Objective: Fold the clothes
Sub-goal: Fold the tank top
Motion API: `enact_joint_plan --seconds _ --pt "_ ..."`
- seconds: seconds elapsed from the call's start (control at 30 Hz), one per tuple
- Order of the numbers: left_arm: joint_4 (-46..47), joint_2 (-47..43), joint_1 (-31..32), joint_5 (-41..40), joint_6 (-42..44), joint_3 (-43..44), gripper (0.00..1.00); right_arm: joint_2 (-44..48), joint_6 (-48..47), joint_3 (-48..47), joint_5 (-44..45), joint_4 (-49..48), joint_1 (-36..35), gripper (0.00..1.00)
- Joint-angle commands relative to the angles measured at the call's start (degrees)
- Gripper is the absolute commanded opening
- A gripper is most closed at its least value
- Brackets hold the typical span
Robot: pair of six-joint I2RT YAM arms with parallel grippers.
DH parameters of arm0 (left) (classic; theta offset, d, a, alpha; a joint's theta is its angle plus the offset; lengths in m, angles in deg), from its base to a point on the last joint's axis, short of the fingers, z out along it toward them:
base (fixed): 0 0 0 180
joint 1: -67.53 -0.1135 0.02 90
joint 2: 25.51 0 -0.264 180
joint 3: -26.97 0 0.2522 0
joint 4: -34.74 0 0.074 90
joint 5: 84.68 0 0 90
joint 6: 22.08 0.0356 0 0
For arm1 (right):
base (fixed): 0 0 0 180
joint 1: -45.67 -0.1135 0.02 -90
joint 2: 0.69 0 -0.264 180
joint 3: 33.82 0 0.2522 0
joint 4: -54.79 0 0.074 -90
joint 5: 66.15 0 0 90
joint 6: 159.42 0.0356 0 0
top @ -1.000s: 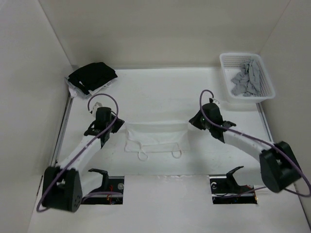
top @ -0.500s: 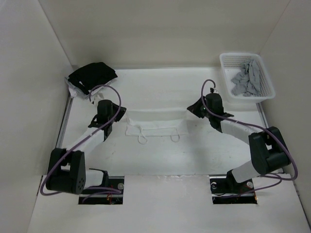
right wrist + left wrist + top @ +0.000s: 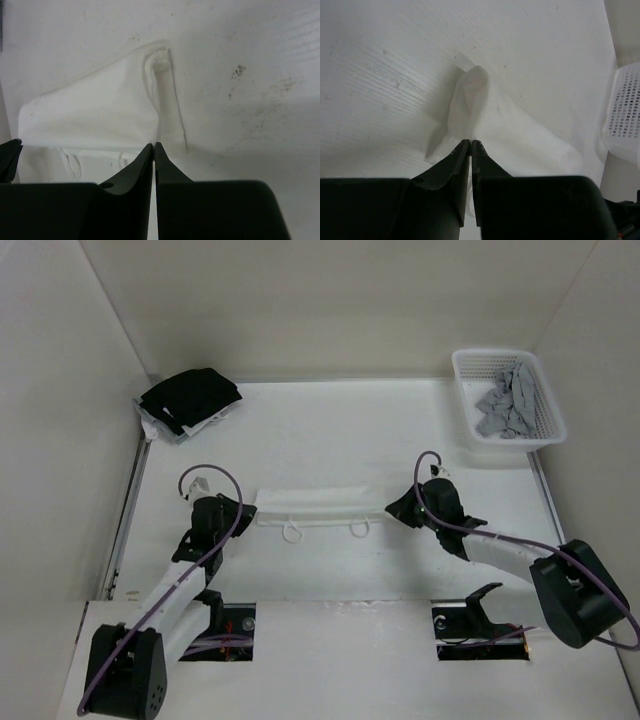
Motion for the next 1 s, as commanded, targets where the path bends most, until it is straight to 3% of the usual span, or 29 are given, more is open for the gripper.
enact_joint_plan --seconds 0.0,0.2,0.3,0.4,0.5,0.57,0.7,0.83,0.97 --pt "-1.6 -6.0 0.0 1.3 -0.2 -3.1 0.05 2.9 2.0 2.9 3.6 -2.5 -1.4 0.07" --pt "-8.6 -12.4 -0.8 1.5 -0.1 -6.6 0.11 3.1 2.7 3.5 4.4 2.6 -4.7 0.11" --pt "-10.5 -14.0 -0.9 2.1 -0.3 -5.6 0.20 4.4 2.7 3.3 5.6 5.5 -5.9 0.24" --pt "-14.0 -17.4 -0.2 1.7 -0.8 -3.1 0.20 10.1 2.5 2.7 8.2 9.9 -6.5 0.39" --pt "-16.3 -20.3 1.5 0.5 -0.9 -0.3 0.20 15.5 1.3 0.2 12.2 15.1 -7.9 0.43" --pt "-16.4 -20.4 4.2 -1.9 -1.6 1.3 0.20 16.1 -0.1 -1.8 12.9 15.8 -8.7 0.38" --pt "-14.4 -16.8 13.2 -9.3 -4.4 3.4 0.19 10.5 -2.6 -5.3 10.8 11.2 -9.8 0.15" --pt "-6.3 -9.5 22.1 -16.4 -5.5 3.9 0.21 1.3 -3.2 -7.0 7.3 4.1 -7.6 0.10" --pt "4.5 4.0 22.8 -16.7 -3.5 5.0 0.21 -7.6 -2.5 -7.5 4.3 -3.3 -5.7 0.09"
